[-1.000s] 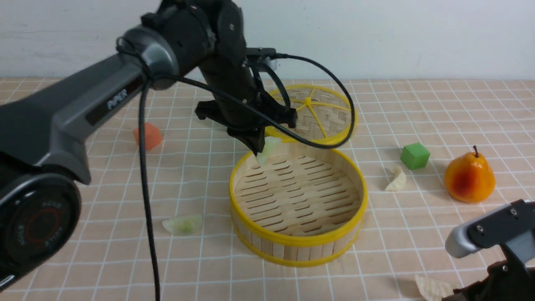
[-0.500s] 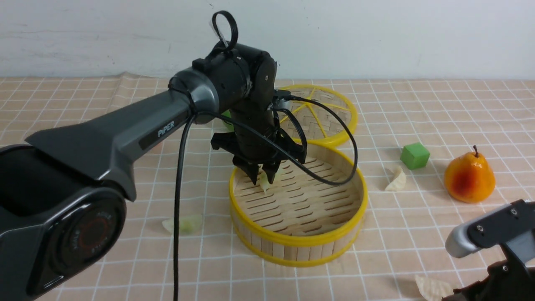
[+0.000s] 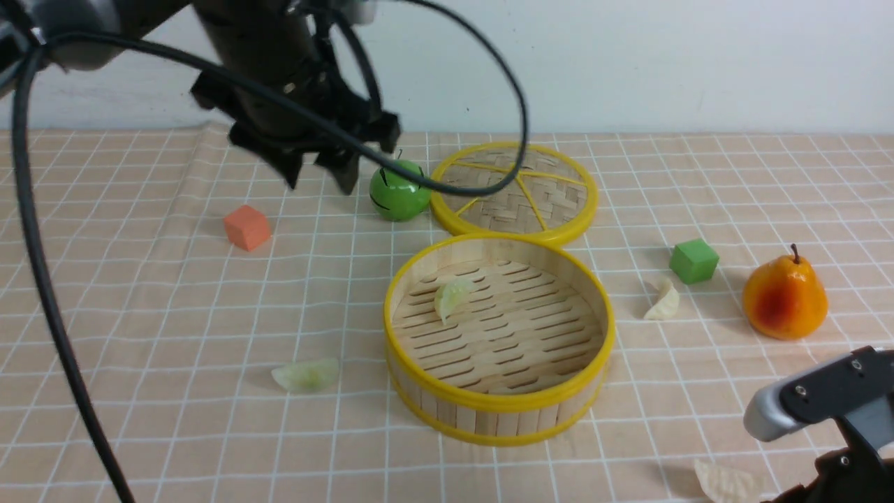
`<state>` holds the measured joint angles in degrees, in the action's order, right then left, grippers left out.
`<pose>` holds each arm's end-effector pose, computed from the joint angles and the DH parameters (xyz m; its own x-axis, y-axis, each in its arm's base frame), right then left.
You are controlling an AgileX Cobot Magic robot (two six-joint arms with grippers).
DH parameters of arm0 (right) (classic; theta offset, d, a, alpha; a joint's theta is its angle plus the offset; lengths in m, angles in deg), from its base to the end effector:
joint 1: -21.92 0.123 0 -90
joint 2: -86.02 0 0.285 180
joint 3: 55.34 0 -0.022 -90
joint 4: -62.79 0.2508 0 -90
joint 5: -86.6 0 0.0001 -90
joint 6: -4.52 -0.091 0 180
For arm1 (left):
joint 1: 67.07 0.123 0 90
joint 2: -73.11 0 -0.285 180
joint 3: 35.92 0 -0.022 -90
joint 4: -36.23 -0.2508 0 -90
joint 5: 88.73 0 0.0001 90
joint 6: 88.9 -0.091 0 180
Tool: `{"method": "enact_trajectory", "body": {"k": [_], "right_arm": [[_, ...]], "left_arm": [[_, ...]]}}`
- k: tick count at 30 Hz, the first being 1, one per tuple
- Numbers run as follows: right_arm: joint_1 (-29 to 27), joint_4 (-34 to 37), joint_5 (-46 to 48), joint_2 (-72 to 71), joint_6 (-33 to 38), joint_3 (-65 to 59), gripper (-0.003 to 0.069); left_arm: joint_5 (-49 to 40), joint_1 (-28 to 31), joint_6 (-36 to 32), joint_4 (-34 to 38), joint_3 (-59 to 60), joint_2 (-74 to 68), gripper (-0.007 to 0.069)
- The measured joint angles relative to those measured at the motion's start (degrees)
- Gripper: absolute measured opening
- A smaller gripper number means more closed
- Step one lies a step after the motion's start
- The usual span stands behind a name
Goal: Put the dumplings into the steamer on the table with the brown tablecloth.
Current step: 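Reach for and grasp a dumpling on the table with the left gripper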
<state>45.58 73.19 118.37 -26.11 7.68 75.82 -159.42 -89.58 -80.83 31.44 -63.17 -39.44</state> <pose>0.1563 0.0779 0.2170 -0.8177 -0.2502 -0.5184 -0.3660 0.9211 0.1329 0.3671 -0.1444 0.3458 -0.8778 0.2419 -0.4134 0.2545 0.9667 0.0254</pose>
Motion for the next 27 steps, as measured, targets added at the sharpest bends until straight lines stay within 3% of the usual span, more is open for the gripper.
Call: {"method": "enact_trajectory", "body": {"k": [3, 7, 13, 20, 23, 27], "right_arm": [[0.0, 0.0, 0.85, 0.0, 0.68, 0.0, 0.0188], [0.0, 0.91, 1.79, 0.0, 4.29, 0.0, 0.0126], [0.0, 3.02, 1.27, 0.0, 6.87, 0.04, -0.0008], [0.0, 3.41, 0.83, 0.0, 6.91, 0.04, -0.0019], [0.0, 3.41, 0.76, 0.0, 6.91, 0.11, -0.0019], [0.0, 3.41, 0.69, 0.0, 6.98, 0.11, -0.0017]], "left_arm": [[1.59, 2.81, -1.47, 0.78, 11.37, 0.56, 0.0396], [13.44, 3.44, -6.41, 0.81, 23.53, -1.26, 0.0395], [21.9, 3.33, -15.4, 1.0, 26.3, -4.55, 0.0395], [23.96, 3.33, -20.94, 3.24, 26.3, -8.38, 0.0388], [23.9, 3.33, -22.55, 4.79, 26.3, -9.28, 0.0346], [23.19, 3.33, -21.41, 6.49, 26.3, -9.15, 0.0209]]}}
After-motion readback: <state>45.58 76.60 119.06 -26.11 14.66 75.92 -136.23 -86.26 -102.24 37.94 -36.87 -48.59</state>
